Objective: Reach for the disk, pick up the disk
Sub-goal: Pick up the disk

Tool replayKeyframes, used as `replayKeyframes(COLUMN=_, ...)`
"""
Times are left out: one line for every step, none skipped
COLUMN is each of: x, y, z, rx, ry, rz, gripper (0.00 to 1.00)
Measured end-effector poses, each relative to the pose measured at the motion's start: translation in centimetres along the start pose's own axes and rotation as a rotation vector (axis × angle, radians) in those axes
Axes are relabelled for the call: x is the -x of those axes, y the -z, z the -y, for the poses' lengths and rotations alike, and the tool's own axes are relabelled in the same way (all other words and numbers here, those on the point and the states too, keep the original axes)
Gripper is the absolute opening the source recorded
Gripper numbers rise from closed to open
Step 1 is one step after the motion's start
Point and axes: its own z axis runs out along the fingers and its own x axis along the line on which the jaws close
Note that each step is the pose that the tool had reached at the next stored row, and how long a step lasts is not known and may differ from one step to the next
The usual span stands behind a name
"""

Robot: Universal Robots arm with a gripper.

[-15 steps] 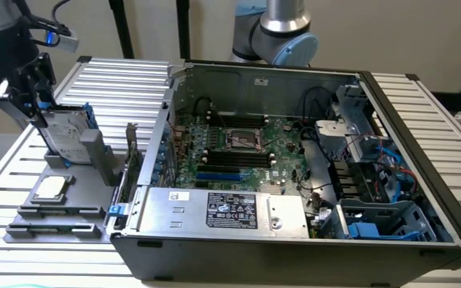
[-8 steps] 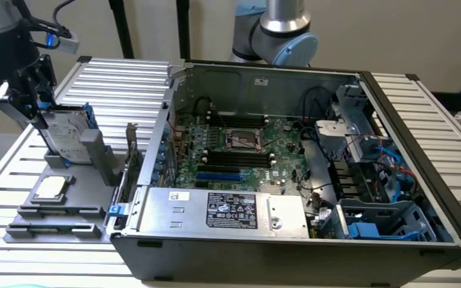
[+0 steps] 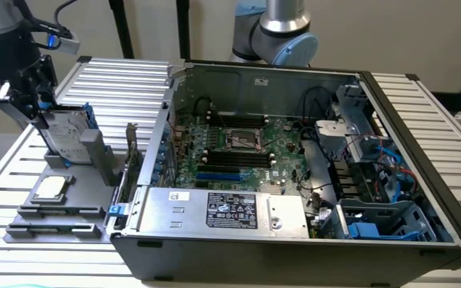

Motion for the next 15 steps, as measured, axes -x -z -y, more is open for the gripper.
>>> replayKeyframes(x=0.07, y=-0.02, z=0.00, rx=-0.0001, ry=0.000, rz=0.0000, gripper=0.54)
replayKeyframes(x=0.14, y=-0.04, z=0.00, rx=-0.0002, ry=0.000, rz=0.0001, gripper=0.54)
replayKeyframes(x=0.21, y=-0.06, z=0.00, rx=-0.0001, ry=0.000, rz=0.0000, gripper=0.54)
replayKeyframes(x=0.27, y=-0.08, z=0.00, rx=0.0000, ry=0.000, rz=0.0000, gripper=0.54)
replayKeyframes(x=0.30, y=-0.11, z=0.00, rx=-0.0002, ry=0.000, rz=0.0001, gripper=0.54)
replayKeyframes(x=0.31, y=-0.15, z=0.01, rx=-0.0002, ry=0.000, rz=0.0001, gripper=0.54)
replayKeyframes(x=0.32, y=-0.16, z=0.01, rx=0.0001, ry=0.000, rz=-0.0001, gripper=0.54)
replayKeyframes(x=0.33, y=-0.19, z=0.01, rx=0.0001, ry=0.000, rz=-0.0001, gripper=0.54)
replayKeyframes(x=0.33, y=-0.21, z=0.00, rx=0.0001, ry=0.000, rz=-0.0001, gripper=0.54)
replayKeyframes(x=0.33, y=-0.24, z=0.01, rx=0.0000, ry=0.000, rz=0.0000, gripper=0.54)
replayKeyframes(x=0.33, y=-0.27, z=0.01, rx=-0.0001, ry=0.000, rz=0.0000, gripper=0.54)
replayKeyframes(x=0.33, y=-0.28, z=0.01, rx=0.0000, ry=0.000, rz=-0.0001, gripper=0.54)
replayKeyframes(x=0.33, y=-0.29, z=0.01, rx=0.0000, ry=0.000, rz=0.0000, gripper=0.54)
replayKeyframes(x=0.33, y=-0.31, z=0.01, rx=0.0000, ry=0.000, rz=0.0000, gripper=0.52)
replayKeyframes(x=0.33, y=-0.31, z=0.01, rx=0.0001, ry=0.000, rz=-0.0001, gripper=0.45)
